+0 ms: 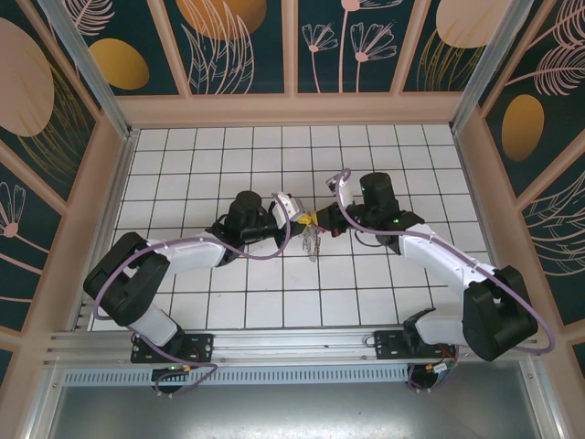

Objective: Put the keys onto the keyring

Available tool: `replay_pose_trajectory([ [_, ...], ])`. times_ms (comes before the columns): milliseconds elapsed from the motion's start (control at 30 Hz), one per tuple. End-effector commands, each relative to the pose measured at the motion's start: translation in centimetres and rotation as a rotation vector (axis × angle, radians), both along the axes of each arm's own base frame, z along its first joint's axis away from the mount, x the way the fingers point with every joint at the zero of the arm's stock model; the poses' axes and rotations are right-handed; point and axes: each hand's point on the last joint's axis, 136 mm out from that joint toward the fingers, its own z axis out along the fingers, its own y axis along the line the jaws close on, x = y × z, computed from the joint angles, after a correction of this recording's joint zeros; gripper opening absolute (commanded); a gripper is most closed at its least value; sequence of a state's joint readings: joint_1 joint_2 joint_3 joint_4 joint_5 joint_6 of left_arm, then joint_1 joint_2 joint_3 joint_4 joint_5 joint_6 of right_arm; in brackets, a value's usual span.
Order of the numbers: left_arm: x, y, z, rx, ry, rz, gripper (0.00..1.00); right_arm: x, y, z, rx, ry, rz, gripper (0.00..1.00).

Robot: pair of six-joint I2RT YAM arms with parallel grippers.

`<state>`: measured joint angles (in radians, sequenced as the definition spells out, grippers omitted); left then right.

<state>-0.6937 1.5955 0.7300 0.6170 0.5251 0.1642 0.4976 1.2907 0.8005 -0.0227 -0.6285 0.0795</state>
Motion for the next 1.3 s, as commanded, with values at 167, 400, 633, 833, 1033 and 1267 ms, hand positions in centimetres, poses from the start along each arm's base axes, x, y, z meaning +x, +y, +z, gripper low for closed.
replay_pose_trajectory([
  [167, 0.1, -0.5, 0.4, 0.005, -0.018, -0.024, 0.0, 0.5, 2.3, 0.9, -0.13, -0.117, 0.056, 0.0],
  [400, 0.3, -0.3, 0.4, 0.01, -0.024, -0.011, 0.0, 1.8, 1.3, 0.3, -0.2, -0.133, -0.031, 0.0],
  [633, 0.5, -0.2, 0.4, 0.013, -0.033, 0.004, 0.0, 2.5, -0.9, -0.9, -0.212, -0.076, -0.119, 0.0],
  [833, 0.6, -0.3, 0.4, 0.011, -0.032, 0.006, 0.0, 2.1, -1.2, -1.4, -0.212, -0.064, -0.128, 0.0],
  [1033, 0.7, -0.2, 0.5, 0.012, -0.034, 0.01, 0.0, 2.2, -1.3, -1.1, -0.211, -0.075, -0.136, 0.0],
  [1267, 0.9, 0.1, 0.3, 0.022, -0.032, 0.03, 0.0, 2.1, -1.8, -0.5, -0.211, -0.078, -0.162, 0.0],
])
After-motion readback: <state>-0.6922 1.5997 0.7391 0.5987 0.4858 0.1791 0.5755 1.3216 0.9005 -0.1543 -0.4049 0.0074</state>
